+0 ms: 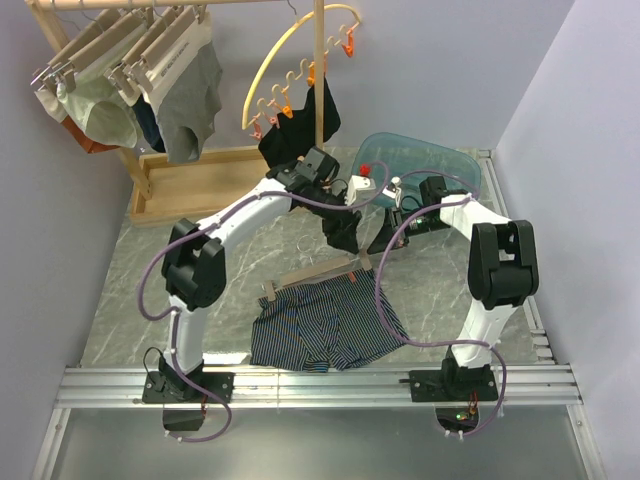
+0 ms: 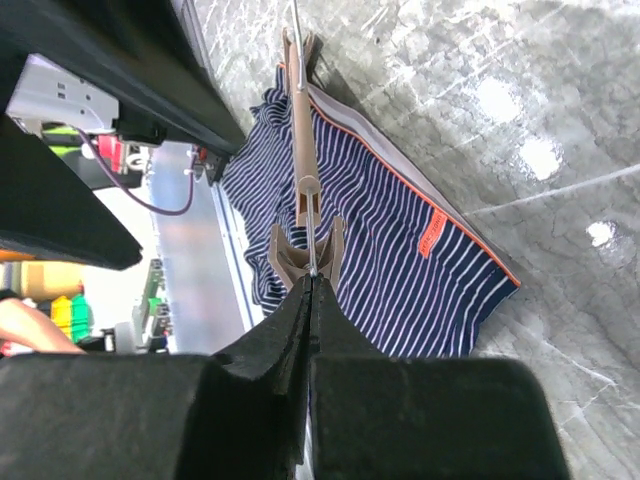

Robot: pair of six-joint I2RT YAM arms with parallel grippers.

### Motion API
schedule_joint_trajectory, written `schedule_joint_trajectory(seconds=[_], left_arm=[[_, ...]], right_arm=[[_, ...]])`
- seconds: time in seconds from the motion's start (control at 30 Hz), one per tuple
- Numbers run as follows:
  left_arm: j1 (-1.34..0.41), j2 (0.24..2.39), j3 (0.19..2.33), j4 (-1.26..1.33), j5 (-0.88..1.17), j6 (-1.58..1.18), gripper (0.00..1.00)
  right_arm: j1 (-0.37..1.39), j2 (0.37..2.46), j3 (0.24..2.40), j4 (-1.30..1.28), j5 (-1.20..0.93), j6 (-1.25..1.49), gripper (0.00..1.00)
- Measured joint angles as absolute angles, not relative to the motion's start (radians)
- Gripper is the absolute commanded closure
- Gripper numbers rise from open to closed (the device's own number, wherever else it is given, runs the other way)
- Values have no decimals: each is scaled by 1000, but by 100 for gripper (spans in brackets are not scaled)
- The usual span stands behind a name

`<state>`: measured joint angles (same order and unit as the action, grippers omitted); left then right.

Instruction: Clip the underwear to the hanger

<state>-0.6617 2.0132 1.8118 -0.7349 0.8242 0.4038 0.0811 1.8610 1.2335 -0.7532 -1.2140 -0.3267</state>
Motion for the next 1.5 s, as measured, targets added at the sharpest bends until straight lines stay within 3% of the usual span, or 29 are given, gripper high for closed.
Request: schedule_joint_trajectory(seconds=[0.37,0.77,1.07,1.17,1.27,1.4,1.5], left_arm=[[-615,2198,1918,-849,1002,377,24],[-617,2210,1863,-687,1103,213,25],[-617,2232,1839,-632,1127,159,34],[-617,2236,1839,-622,1147,150,43],[-617,2237,1834,-609,1166,137,59],[-617,2238,1834,-605,1191,139,88],[-615,2238,1834,-608,1200,145,100]], right_arm=[[92,1829,1234,-762,-1213,-380,100],[109,1797,1234,-763,-1208,-384,100],[118,1787,1234,-763,-1197,-384,100],[122,1782,1234,-762,-1195,-383,100],[123,1780,1234,-760,-1192,-383,100],[123,1780,1234,-752,-1178,-383,100],[124,1780,1234,-752,-1166,-382,100]])
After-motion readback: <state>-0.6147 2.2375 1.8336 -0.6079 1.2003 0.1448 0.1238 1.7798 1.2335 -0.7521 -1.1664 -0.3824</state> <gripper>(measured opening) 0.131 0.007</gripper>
